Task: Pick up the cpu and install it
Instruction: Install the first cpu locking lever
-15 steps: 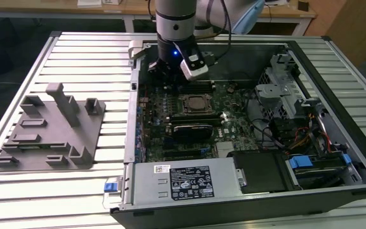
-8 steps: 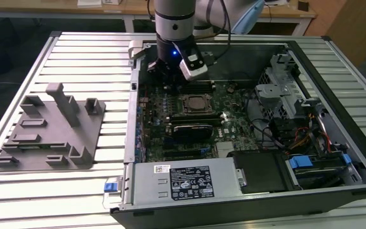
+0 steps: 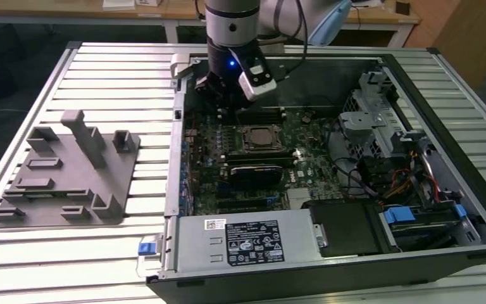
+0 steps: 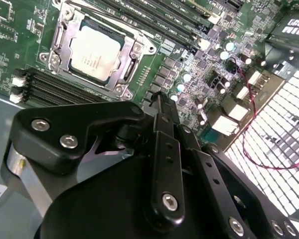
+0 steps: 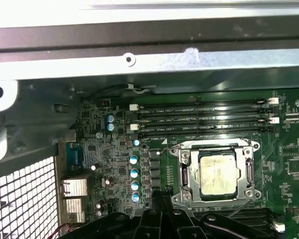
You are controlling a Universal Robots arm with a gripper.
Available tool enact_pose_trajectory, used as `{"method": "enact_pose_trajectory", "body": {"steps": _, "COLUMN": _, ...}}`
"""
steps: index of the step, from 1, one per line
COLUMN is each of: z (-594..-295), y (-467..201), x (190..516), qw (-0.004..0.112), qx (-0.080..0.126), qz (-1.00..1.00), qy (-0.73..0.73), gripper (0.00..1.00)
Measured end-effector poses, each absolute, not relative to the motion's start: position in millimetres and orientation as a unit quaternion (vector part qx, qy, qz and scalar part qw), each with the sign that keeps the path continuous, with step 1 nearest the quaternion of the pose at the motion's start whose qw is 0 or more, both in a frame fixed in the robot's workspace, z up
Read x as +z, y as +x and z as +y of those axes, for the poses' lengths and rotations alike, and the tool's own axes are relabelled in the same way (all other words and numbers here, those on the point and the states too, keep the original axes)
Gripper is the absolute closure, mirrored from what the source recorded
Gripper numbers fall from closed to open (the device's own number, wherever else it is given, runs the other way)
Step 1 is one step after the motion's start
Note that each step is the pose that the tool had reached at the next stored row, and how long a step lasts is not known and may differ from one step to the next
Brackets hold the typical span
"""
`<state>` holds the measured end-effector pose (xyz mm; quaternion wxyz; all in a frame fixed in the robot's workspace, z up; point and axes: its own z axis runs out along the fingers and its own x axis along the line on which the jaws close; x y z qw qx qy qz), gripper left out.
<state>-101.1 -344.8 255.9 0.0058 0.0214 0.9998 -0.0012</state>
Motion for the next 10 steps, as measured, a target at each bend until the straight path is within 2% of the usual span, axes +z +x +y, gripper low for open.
{"method": "enact_pose_trajectory", "body": {"steps": 5, "z": -344.8, "y": -101.1, "x": 257.3, "qw": 0.006, "qx": 0.000, "qz": 1.000, "qy": 0.021, "gripper": 0.89}}
{"method": "enact_pose_trajectory", "body": {"steps": 10, "z": -345.0, "y": -102.5, "x": 257.3, "qw": 0.006, "qx": 0.013, "qz": 1.000, "qy": 0.022, "gripper": 0.89}}
